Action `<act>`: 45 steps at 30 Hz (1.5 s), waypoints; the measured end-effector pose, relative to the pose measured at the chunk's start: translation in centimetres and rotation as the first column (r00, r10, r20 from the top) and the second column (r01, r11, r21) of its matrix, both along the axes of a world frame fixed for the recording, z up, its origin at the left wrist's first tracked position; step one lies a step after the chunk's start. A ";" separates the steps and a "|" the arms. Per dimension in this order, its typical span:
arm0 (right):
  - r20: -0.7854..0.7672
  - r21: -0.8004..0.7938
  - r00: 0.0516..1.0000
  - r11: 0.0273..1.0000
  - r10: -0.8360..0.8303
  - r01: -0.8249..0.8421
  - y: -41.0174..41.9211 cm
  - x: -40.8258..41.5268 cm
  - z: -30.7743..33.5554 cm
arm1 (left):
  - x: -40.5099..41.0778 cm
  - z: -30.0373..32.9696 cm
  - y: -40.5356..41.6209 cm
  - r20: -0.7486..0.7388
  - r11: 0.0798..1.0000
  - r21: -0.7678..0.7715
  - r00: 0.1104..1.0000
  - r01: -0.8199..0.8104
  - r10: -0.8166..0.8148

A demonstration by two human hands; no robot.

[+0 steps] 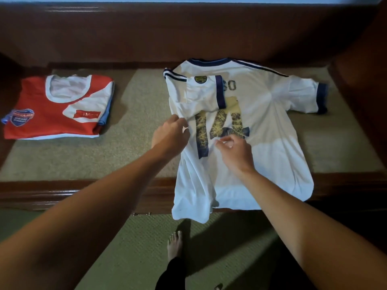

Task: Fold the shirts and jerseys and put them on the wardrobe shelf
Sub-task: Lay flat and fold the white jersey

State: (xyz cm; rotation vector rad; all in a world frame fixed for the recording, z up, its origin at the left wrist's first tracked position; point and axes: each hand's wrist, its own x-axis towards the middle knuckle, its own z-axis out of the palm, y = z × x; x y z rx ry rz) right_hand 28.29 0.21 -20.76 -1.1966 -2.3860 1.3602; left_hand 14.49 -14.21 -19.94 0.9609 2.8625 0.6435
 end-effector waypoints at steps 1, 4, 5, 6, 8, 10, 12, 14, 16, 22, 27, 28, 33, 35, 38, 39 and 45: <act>-0.007 0.001 1.000 1.000 -0.016 0.016 0.9 -1.7 -0.1 | -1.3 0.0 1.0 -0.005 1.000 -0.010 1.000 0.014 -0.014; 0.019 0.071 1.000 0.997 -0.016 0.014 3.2 -6.8 -0.7 | -4.8 -0.5 3.7 0.000 0.997 -0.065 0.999 0.051 -0.051; 0.027 0.117 0.999 0.993 -0.021 0.017 3.8 -8.4 -0.9 | -5.8 -0.8 4.5 -0.002 0.994 -0.088 0.997 0.072 -0.073; 0.028 0.168 0.999 0.986 -0.024 0.019 4.4 -9.9 -1.1 | -6.8 -1.1 5.2 -0.011 0.988 -0.116 0.995 0.099 -0.101; 0.038 0.280 0.999 0.960 -0.025 0.013 5.6 -12.8 -1.3 | -8.7 -1.9 6.5 -0.039 0.963 -0.216 0.984 0.161 -0.174; 0.107 0.394 0.994 0.919 -0.036 -0.009 6.8 -15.3 -1.5 | -10.2 -2.3 7.4 -0.043 0.923 -0.318 0.969 0.216 -0.242; 0.230 0.453 0.970 0.891 -0.077 -0.037 8.0 -17.4 -1.6 | -11.2 -2.6 8.1 0.002 0.908 -0.323 0.959 0.268 -0.282; 0.324 0.451 0.938 0.892 -0.124 -0.038 8.9 -19.0 -1.8 | -12.1 -2.6 8.3 0.125 0.919 -0.257 0.953 0.300 -0.276; 0.347 0.398 0.928 0.917 -0.139 -0.012 9.6 -20.1 -2.2 | -12.8 -2.6 8.3 0.278 0.946 -0.154 0.931 0.287 -0.237; 0.102 0.220 0.989 0.972 -0.104 0.079 10.6 -21.0 -2.5 | -13.0 -1.5 8.5 0.343 0.974 0.076 0.912 0.212 -0.225; -0.113 0.136 0.978 0.972 -0.176 0.191 12.4 -21.3 -0.7 | -11.6 -0.4 10.5 0.267 0.960 0.235 0.939 0.154 -0.216; -0.138 0.158 0.971 0.964 -0.194 0.215 13.3 -21.5 -0.4 | -11.6 -0.3 11.2 0.239 0.955 0.264 0.949 0.138 -0.203; -0.059 0.237 0.988 0.959 -0.145 0.155 17.1 -21.6 -0.6 | -11.5 -0.7 14.4 0.420 0.947 0.257 0.861 0.192 -0.288; 0.083 0.288 0.992 0.956 -0.091 0.063 17.7 -20.9 -1.4 | -11.6 -1.5 14.2 0.535 0.945 0.274 0.788 0.179 -0.304; 0.145 0.367 0.989 0.930 -0.039 -0.018 17.4 -19.5 -2.8 | -13.3 -3.1 13.1 0.098 0.945 0.316 0.987 0.088 -0.124; 0.134 0.390 0.990 0.920 -0.030 -0.025 17.1 -19.3 -3.1 | -14.2 -3.5 12.7 -0.027 0.956 0.295 1.000 0.002 0.006; 0.098 0.412 0.995 0.911 -0.035 -0.009 16.7 -19.3 -3.7 | -19.9 -3.9 12.0 0.222 0.942 -0.097 0.915 -0.322 0.336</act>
